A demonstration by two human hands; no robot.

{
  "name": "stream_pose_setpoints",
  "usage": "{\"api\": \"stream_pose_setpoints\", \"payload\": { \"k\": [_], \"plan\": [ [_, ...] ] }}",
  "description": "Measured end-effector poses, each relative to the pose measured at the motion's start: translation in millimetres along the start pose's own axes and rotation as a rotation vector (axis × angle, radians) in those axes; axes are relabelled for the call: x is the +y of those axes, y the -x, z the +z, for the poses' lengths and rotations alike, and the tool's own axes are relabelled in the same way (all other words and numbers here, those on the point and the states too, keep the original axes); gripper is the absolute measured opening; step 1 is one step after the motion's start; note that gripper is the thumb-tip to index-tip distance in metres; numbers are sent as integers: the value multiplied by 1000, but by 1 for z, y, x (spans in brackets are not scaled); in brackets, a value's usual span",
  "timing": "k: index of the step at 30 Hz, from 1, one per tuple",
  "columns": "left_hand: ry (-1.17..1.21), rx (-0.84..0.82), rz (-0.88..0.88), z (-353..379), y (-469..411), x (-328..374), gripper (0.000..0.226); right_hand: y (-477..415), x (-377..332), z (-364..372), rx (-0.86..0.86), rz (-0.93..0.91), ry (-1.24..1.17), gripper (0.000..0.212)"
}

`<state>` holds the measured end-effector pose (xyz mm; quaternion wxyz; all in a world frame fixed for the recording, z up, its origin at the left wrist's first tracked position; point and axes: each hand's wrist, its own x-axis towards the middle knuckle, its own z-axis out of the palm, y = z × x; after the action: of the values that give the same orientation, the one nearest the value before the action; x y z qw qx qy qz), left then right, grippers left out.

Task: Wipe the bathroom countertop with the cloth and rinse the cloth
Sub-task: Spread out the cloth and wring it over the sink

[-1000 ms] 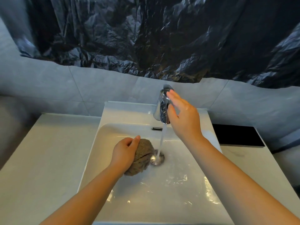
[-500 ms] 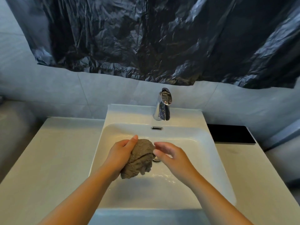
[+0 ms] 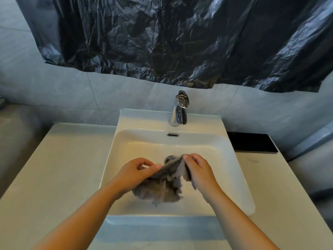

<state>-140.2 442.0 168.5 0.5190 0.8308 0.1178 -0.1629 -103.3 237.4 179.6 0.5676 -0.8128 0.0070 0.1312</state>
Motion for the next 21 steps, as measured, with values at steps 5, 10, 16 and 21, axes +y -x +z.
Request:
{"api": "stream_pose_setpoints", "payload": {
  "k": [5, 10, 16, 21],
  "plan": [
    [-130, -105, 91, -3, 8, -6, 39, -11, 0, -16, 128, -29, 58, 20],
    [120, -85, 120, -5, 8, 7, 35, -7, 7, -25, 127, -32, 152, 23],
    [272, -65, 155, -4, 2, 28, 25, 4, 11, -23, 62, -111, 165, 26],
    [367, -8, 148, -2, -5, 42, 22, 16, 9, -17, -91, -136, -48, 11]
  ]
}}
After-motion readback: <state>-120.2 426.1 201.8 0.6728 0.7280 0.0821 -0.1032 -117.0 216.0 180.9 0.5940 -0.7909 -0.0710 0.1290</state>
